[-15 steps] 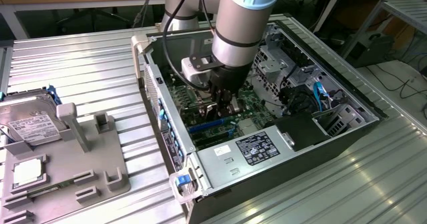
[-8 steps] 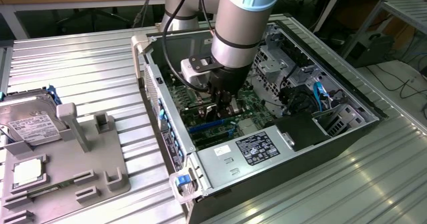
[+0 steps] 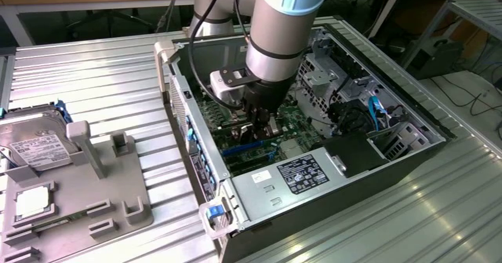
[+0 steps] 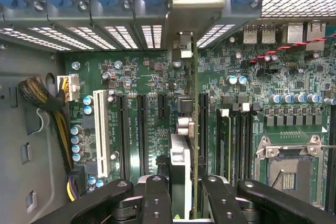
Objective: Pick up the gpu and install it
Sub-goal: 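Insert the gpu into the slot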
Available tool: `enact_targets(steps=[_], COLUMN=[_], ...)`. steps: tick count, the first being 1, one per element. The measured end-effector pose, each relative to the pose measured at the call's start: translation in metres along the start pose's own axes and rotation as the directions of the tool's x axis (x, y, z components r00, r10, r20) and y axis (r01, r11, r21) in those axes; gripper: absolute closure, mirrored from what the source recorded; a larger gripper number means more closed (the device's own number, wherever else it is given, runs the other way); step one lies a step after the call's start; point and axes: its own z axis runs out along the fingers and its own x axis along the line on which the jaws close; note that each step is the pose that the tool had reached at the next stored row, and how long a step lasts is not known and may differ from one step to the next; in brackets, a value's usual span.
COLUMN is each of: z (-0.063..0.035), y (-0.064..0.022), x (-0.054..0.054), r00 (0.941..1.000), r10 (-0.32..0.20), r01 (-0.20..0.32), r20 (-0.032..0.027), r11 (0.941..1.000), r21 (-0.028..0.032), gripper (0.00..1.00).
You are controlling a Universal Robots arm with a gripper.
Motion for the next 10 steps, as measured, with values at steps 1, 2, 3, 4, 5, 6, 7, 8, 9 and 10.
enact_targets(steps=[1,2,3,4,5,6,7,8,9,10], z=[0.0005,0.0009,0.0015,0.0021,0.0027,0.0033,0.0038,0.0042,0.0046,0.0049], y=[0.0005,0.0007,0.0009,0.0009,0.001,0.001,0.0011,0.0011,0.0011,0.0011], x=[0.0,0.0,0.0,0.0001,0.0001,0.0001,0.0001,0.0002,0.0002,0.0002], r00=[1.0,1.0,1.0,1.0,1.0,1.0,1.0,1.0,1.0,1.0], r10=[0.0,0.0,0.0,0.0,0.0,0.0,0.0,0.0,0.0,0.0], r01=[0.0,0.0,0.0,0.0,0.0,0.0,0.0,0.0,0.0,0.0], r20=[0.0,0.0001,0.0001,0.0001,0.0,0.0,0.0,-0.0001,-0.0001,-0.0002], r11=[1.0,1.0,1.0,1.0,1.0,1.0,1.0,1.0,1.0,1.0], r21=[0.0,0.0,0.0,0.0001,0.0,0.0,0.0,-0.0001,-0.0001,-0.0001], gripper=[0.72,0.72,0.72,0.72,0.72,0.72,0.72,0.72,0.72,0.72])
